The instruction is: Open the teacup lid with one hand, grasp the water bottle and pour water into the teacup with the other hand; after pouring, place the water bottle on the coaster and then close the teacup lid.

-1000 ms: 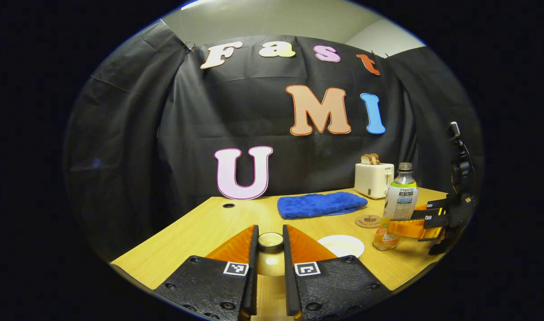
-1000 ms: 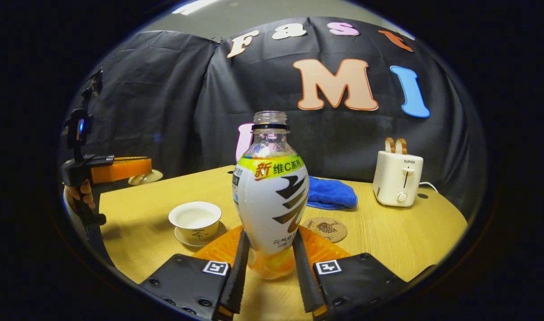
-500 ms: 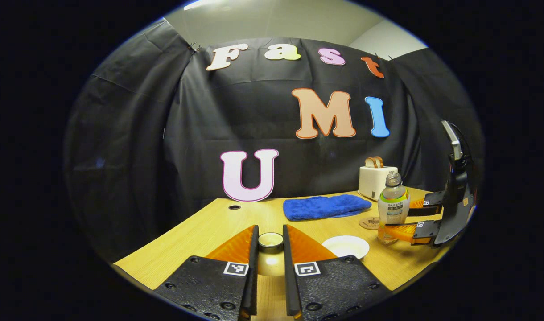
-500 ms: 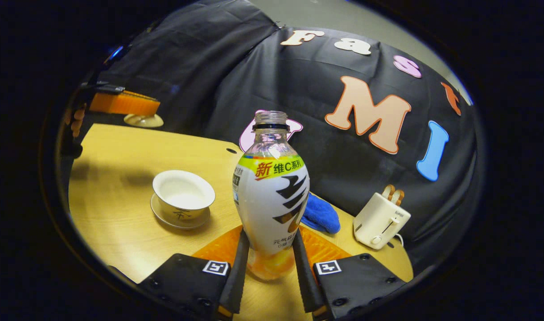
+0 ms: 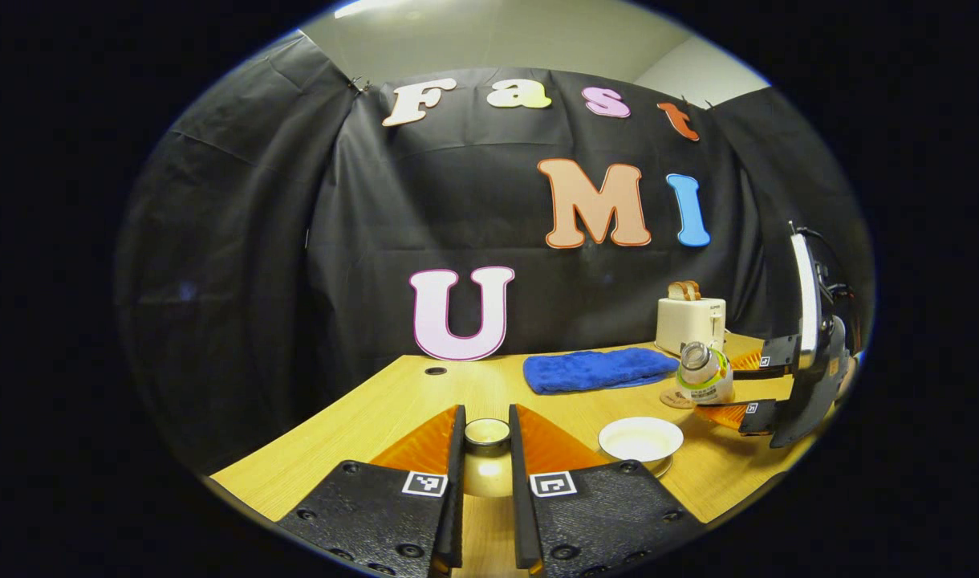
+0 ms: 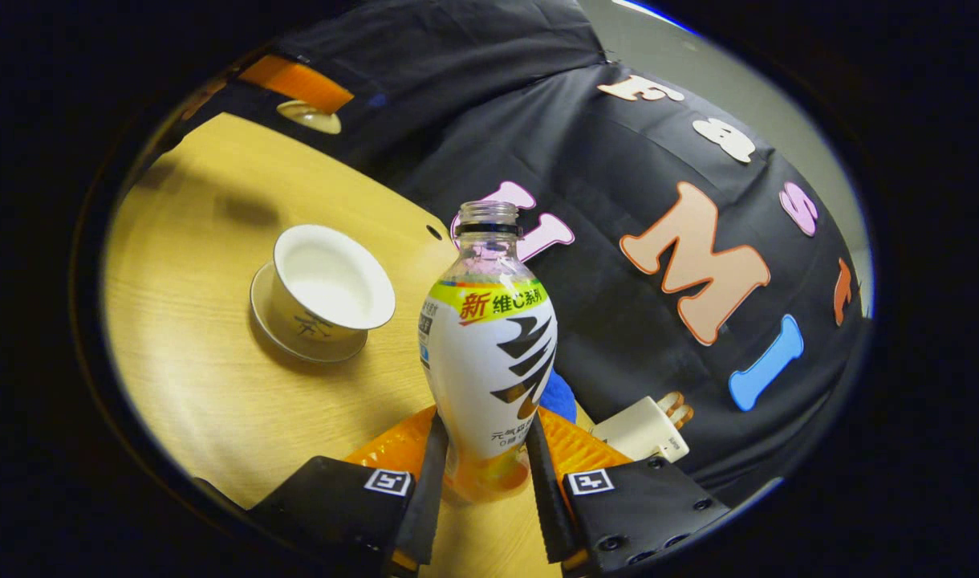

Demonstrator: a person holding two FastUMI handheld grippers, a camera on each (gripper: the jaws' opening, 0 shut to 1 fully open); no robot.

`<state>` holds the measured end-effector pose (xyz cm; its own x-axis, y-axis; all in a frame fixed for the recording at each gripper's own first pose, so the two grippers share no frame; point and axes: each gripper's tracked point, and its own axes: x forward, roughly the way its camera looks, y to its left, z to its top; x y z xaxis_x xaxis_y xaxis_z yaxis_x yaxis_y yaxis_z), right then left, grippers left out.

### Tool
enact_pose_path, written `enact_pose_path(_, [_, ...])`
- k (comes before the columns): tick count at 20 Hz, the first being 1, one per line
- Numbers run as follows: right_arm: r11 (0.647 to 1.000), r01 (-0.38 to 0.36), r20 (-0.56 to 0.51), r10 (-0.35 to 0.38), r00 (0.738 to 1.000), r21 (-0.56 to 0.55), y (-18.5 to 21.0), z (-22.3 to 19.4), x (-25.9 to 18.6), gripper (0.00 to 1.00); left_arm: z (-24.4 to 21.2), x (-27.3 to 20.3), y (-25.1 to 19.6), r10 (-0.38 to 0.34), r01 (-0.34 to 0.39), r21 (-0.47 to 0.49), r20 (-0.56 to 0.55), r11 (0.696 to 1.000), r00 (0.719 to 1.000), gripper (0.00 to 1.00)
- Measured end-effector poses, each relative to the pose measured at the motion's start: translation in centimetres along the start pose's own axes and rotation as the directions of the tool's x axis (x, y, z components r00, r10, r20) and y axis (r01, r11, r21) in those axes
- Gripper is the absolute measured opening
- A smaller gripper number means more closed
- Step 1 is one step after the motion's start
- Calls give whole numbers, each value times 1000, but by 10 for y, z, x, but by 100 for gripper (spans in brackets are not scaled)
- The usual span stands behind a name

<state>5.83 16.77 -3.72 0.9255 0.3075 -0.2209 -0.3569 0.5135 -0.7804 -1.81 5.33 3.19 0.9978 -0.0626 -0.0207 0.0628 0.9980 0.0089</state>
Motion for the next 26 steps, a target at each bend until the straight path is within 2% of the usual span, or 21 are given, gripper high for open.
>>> enact_pose_path(4, [980, 39, 1, -39, 999, -195, -5, 0, 2, 55, -3, -1, 7, 11, -11, -2, 1, 1000, 1000, 23])
enact_pose_path(9, [935, 44, -11, -51, 999, -351, -5, -5, 8, 55, -4, -1, 10, 13, -13, -11, 1, 1000, 1000, 23])
enact_pose_path(14, [848, 84, 29, -81, 996, -524, -11, 0, 8, 55, -5, -2, 11, 17, -17, -13, 5, 1000, 1000, 23])
enact_pose_path(18, [810, 90, 40, -82, 996, -580, -12, 4, 8, 55, -5, -3, 16, 24, -24, -24, 7, 999, 1000, 23])
enact_pose_path(21, [745, 115, 68, -93, 993, -657, -13, 12, 5, 55, -5, -4, 19, 32, -31, -30, 7, 999, 999, 23])
enact_pose_path(26, [667, 127, 95, -84, 992, -734, -13, 18, 4, 55, -7, -4, 19, 36, -35, -50, 7, 998, 999, 23])
